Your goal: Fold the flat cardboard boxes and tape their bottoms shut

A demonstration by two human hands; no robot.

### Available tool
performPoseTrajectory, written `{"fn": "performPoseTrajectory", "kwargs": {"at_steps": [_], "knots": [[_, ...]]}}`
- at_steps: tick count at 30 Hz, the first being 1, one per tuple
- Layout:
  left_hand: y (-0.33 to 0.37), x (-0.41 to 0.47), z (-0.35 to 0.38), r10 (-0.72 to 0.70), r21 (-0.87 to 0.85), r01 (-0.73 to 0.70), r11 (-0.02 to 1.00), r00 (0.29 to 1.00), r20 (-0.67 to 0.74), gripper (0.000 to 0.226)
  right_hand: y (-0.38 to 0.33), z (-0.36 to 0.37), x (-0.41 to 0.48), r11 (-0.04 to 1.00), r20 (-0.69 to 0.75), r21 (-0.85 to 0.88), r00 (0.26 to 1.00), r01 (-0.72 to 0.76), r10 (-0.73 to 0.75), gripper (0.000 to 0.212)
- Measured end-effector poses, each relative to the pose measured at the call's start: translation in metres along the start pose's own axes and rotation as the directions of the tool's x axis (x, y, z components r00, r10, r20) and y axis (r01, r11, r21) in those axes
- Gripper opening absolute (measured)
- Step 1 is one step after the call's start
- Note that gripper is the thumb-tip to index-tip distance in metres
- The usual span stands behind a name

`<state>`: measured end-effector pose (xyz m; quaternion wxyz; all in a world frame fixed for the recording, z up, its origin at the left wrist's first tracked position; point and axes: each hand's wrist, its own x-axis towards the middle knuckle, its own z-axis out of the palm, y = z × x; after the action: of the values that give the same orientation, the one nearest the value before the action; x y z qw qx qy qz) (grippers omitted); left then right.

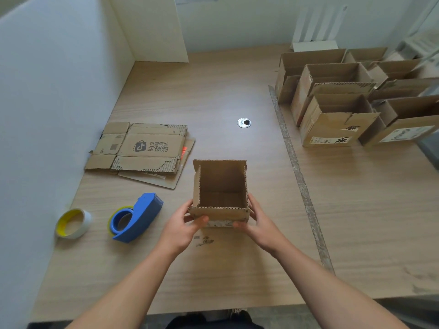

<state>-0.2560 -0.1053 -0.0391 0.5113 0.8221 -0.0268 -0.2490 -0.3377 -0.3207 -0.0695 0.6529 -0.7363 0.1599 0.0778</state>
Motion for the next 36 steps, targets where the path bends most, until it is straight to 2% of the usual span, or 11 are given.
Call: {"fn": "performPoseTrajectory", "kwargs": {"at_steps": [4, 7, 11, 18, 22, 25, 30, 34, 36], "knots": [[0.003, 0.004, 0.001, 0.015, -0.03, -0.016, 0.999, 1.0, -0.018, 0.039, -0.01, 0.005, -0.001, 0.999, -0.095, 0.033, 0.995, 0.038, -0.034, 0.08], [0.006, 0.003, -0.001, 0.03, -0.082, -0.033, 0.996, 0.999, -0.036, 0.041, -0.017, 0.005, 0.0, 0.996, -0.148, 0.04, 0.987, 0.077, -0.071, 0.094], [0.019, -0.002, -0.005, 0.075, -0.089, -0.08, 0.993, 0.996, -0.051, 0.023, -0.033, 0.004, -0.004, 0.986, -0.17, 0.121, 0.981, 0.113, -0.092, 0.099], [0.048, -0.005, -0.011, 0.158, -0.138, -0.171, 0.976, 0.982, -0.101, 0.015, -0.062, 0.005, -0.016, 0.975, -0.24, 0.055, 0.95, 0.217, -0.198, 0.082], [0.06, -0.013, -0.016, 0.259, -0.118, -0.265, 0.957, 0.964, -0.065, 0.023, -0.069, 0.012, -0.026, 0.955, -0.36, 0.133, 0.911, 0.266, -0.204, 0.07], [0.068, -0.026, -0.02, 0.337, -0.044, -0.339, 0.94, 0.941, -0.031, 0.041, -0.072, 0.017, -0.036, 0.931, -0.447, 0.243, 0.883, 0.274, -0.143, 0.059], [0.08, -0.041, -0.033, 0.376, 0.056, -0.377, 0.924, 0.926, 0.026, 0.069, -0.087, 0.027, -0.057, 0.909, -0.526, 0.282, 0.842, 0.306, -0.12, 0.057], [0.085, -0.052, -0.042, 0.435, 0.153, -0.435, 0.887, 0.9, 0.035, 0.065, -0.091, 0.028, -0.072, 0.906, -0.564, 0.287, 0.82, 0.31, -0.102, 0.057], [0.085, -0.055, -0.048, 0.485, 0.256, -0.482, 0.838, 0.873, 0.055, 0.062, -0.09, 0.026, -0.081, 0.903, -0.599, 0.296, 0.797, 0.311, -0.078, 0.053]]}}
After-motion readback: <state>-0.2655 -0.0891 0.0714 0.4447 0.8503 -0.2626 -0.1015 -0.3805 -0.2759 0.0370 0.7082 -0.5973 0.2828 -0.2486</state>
